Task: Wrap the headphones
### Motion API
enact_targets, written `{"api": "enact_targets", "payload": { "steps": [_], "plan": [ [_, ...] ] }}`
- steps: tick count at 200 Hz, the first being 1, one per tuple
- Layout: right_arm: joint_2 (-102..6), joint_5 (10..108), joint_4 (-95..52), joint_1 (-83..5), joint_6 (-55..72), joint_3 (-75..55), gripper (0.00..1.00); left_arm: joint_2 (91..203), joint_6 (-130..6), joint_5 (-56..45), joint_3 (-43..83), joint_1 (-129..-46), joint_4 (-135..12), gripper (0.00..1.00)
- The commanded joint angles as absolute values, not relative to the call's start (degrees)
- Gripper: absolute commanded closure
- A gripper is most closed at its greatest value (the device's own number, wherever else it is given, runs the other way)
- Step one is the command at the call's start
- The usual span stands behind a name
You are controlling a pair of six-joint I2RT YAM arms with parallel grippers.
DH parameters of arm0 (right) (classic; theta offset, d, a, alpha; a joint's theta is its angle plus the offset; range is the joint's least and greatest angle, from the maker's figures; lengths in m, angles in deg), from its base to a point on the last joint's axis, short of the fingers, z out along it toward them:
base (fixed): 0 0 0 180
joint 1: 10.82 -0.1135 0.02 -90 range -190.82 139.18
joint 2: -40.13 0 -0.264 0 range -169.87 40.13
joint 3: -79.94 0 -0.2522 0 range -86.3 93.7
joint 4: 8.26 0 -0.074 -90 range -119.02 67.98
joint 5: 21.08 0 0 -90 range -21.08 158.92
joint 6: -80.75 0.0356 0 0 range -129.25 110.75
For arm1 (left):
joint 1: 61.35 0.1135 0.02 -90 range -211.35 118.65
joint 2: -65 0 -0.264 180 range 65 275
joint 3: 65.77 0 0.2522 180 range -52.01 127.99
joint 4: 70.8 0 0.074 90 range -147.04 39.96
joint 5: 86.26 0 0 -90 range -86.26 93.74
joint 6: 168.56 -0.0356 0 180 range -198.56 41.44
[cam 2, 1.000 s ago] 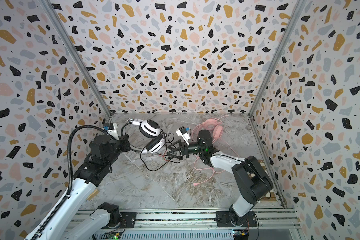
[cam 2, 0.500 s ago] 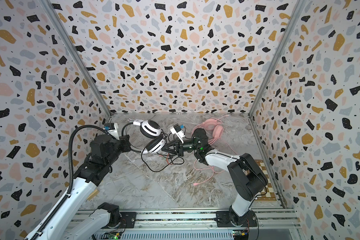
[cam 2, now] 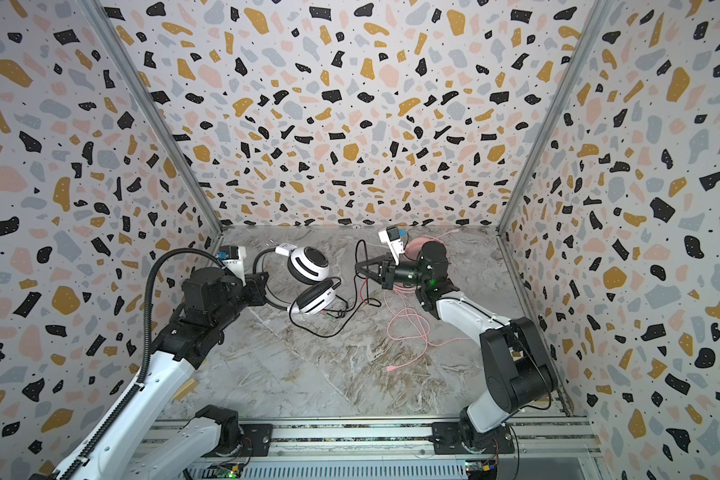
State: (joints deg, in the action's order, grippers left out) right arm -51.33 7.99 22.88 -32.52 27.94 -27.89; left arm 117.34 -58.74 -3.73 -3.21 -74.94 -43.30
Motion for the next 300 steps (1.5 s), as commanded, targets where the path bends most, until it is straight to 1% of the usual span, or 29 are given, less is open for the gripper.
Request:
{"api": "enact_targets", "payload": {
  "steps": [1, 16, 43, 60, 81, 88, 95, 106, 114, 141, 161, 193, 208, 231, 253, 300],
  "plan": [
    [-56.44, 10.51, 15.53, -31.50, 25.52, -15.45, 1.00, 117.77, -60.00, -15.80, -0.96, -74.89, -49.59, 1.00],
    [-61.89, 11.87, 8.94, -31.15, 22.47, -5.72, 1.00, 118.10, -61.06, -19.14, -0.98, -74.91, -48.27, 1.00],
    [-71.93, 14.33, -0.35, -30.47, 20.00, 13.70, 1.00, 118.56, -63.16, -21.84, -1.80, -75.14, -44.14, 1.00],
    [-79.66, 16.23, -7.99, -30.38, 18.56, 30.52, 1.00, 118.78, -64.41, -22.74, -2.67, -75.79, -41.58, 1.00],
    [-91.25, 17.03, -20.33, -30.59, 18.31, 57.13, 1.00, 118.88, -65.98, -22.65, -4.69, -77.11, -39.78, 1.00],
    [-93.87, 17.24, -21.65, -30.60, 19.34, 63.13, 1.00, 119.20, -66.70, -21.87, -5.90, -77.16, -39.79, 1.00],
    [-95.00, 17.41, -20.90, -30.59, 21.09, 65.75, 1.00, 119.78, -67.52, -20.41, -7.12, -77.19, -39.38, 1.00],
    [-93.98, 17.82, -16.72, -30.50, 23.86, 64.04, 1.00, 121.77, -68.50, -18.09, -7.78, -77.33, -37.85, 1.00],
    [-91.82, 18.12, -13.81, -30.49, 24.84, 60.75, 1.00, 123.20, -68.55, -18.32, -8.07, -77.41, -38.04, 1.00],
    [-84.85, 18.52, -9.47, -31.50, 23.85, 52.88, 1.00, 127.28, -66.65, -15.97, -6.58, -78.08, -38.01, 1.00],
    [-82.68, 20.15, -10.67, -32.89, 20.87, 53.39, 1.00, 130.85, -65.12, -12.92, -3.79, -79.50, -37.24, 1.00],
    [-82.19, 19.47, -11.34, -34.09, 20.46, 56.57, 1.00, 137.05, -63.27, -6.10, 0.87, -85.86, -34.46, 1.00],
    [-80.29, 19.01, -12.55, -34.66, 19.04, 55.48, 1.00, 139.30, -61.52, -3.27, 0.95, -86.27, -34.39, 1.00],
    [-73.23, 20.07, -12.52, -36.29, 14.83, 47.24, 1.00, 141.62, -59.69, 1.37, 1.23, -86.15, -34.50, 1.00],
    [-66.83, 21.78, -11.87, -37.90, 11.35, 39.63, 1.00, 143.41, -58.14, 3.10, 1.99, -86.14, -35.39, 1.00],
    [-55.13, 21.92, -7.97, -40.04, 11.00, 25.87, 1.00, 145.89, -54.89, 7.34, 4.46, -84.34, -36.17, 1.00]
  ]
}}
